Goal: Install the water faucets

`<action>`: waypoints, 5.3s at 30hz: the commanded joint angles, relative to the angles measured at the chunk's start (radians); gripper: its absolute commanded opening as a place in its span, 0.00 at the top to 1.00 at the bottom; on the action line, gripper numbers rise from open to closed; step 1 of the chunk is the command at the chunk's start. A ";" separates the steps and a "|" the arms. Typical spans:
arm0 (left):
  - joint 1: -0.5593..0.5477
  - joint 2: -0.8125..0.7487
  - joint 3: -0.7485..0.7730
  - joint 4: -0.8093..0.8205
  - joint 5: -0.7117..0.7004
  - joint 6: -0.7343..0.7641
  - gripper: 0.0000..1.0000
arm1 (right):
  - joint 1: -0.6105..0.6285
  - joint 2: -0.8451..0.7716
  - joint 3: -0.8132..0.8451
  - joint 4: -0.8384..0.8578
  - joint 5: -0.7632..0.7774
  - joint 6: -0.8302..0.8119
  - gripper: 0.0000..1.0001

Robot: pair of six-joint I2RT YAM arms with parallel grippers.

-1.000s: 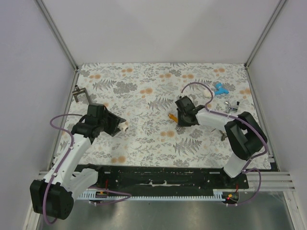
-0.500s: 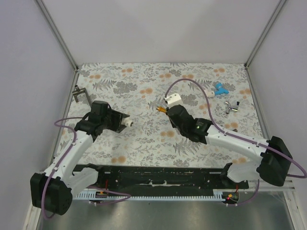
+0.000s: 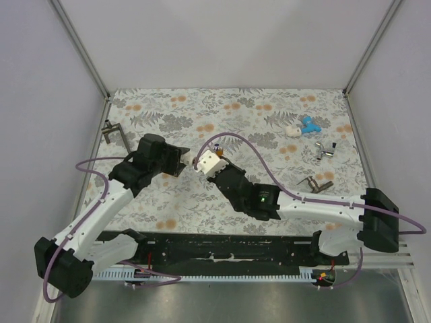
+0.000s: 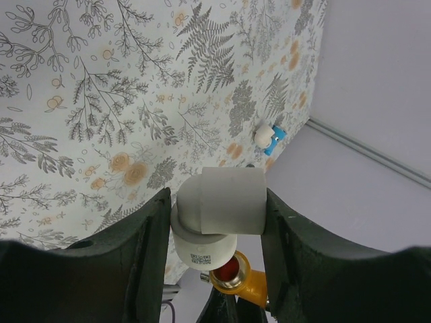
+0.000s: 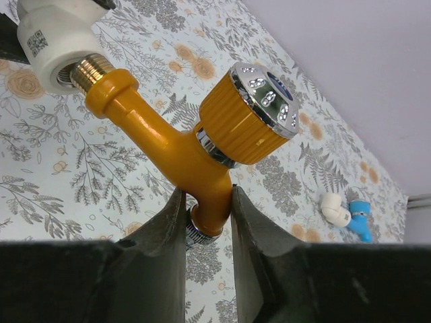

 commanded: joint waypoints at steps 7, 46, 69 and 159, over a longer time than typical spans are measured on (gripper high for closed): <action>-0.090 -0.006 0.070 -0.009 -0.195 -0.161 0.98 | 0.021 0.052 0.065 0.104 0.119 -0.052 1.00; -0.121 -0.021 0.056 0.005 -0.264 -0.216 0.98 | 0.022 0.151 0.117 0.090 0.061 0.103 1.00; -0.164 -0.167 -0.184 0.456 -0.355 -0.069 0.98 | -0.113 0.115 0.255 -0.189 -0.334 0.475 1.00; 0.098 0.048 -0.517 1.706 0.512 0.923 0.98 | -0.694 0.367 0.227 0.190 -1.740 1.065 1.00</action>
